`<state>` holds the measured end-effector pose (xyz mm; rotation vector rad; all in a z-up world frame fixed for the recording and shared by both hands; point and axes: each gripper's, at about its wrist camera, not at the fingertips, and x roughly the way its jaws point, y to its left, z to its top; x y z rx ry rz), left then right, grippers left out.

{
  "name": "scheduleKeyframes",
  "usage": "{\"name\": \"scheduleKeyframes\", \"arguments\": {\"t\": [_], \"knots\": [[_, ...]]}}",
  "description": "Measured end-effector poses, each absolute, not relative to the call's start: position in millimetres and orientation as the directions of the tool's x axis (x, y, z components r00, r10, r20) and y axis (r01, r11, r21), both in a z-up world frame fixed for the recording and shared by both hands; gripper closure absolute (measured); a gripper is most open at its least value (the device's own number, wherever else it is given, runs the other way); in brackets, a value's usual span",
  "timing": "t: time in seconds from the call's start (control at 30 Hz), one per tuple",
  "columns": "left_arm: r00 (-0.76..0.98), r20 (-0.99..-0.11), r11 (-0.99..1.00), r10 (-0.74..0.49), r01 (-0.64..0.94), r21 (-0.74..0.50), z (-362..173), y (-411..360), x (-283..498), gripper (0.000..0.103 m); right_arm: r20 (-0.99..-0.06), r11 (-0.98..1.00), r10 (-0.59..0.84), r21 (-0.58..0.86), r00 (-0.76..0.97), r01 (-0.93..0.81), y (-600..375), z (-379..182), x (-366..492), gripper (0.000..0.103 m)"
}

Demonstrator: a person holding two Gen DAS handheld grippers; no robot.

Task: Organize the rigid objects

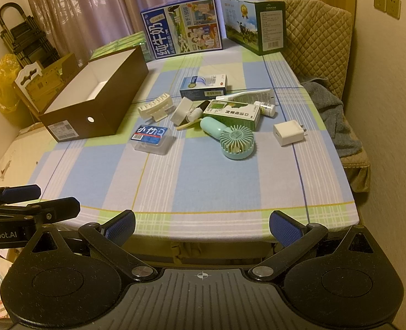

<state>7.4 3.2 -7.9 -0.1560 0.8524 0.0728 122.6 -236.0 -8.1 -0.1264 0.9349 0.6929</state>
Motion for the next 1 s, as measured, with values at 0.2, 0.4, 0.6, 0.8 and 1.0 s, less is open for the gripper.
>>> {"name": "scheduleKeyframes", "arguments": {"t": [0.2, 0.4, 0.6, 0.8, 1.0], "knots": [[0.656, -0.755, 0.986, 0.003, -0.129, -0.108, -8, 3, 8, 0.012, -0.775, 0.778, 0.492, 0.188, 0.396, -0.599, -235, -8, 123, 0.002], [0.654, -0.756, 0.985, 0.002, -0.13, -0.11, -8, 3, 8, 0.012, -0.775, 0.778, 0.493, 0.189, 0.395, -0.6, -235, -9, 123, 0.002], [0.651, -0.759, 0.985, 0.003, -0.132, -0.109, -12, 2, 9, 0.012, -0.777, 0.777, 0.493, 0.191, 0.391, -0.6, -234, -10, 124, 0.002], [0.637, -0.771, 0.985, -0.001, -0.132, -0.11, -13, 6, 20, 0.012, -0.779, 0.773, 0.497, 0.199, 0.381, -0.602, -231, -14, 131, 0.002], [0.635, -0.772, 0.987, -0.009, -0.117, -0.108, -13, 9, 31, 0.012, -0.779, 0.784, 0.497, 0.212, 0.383, -0.584, -232, -13, 142, 0.002]]}}
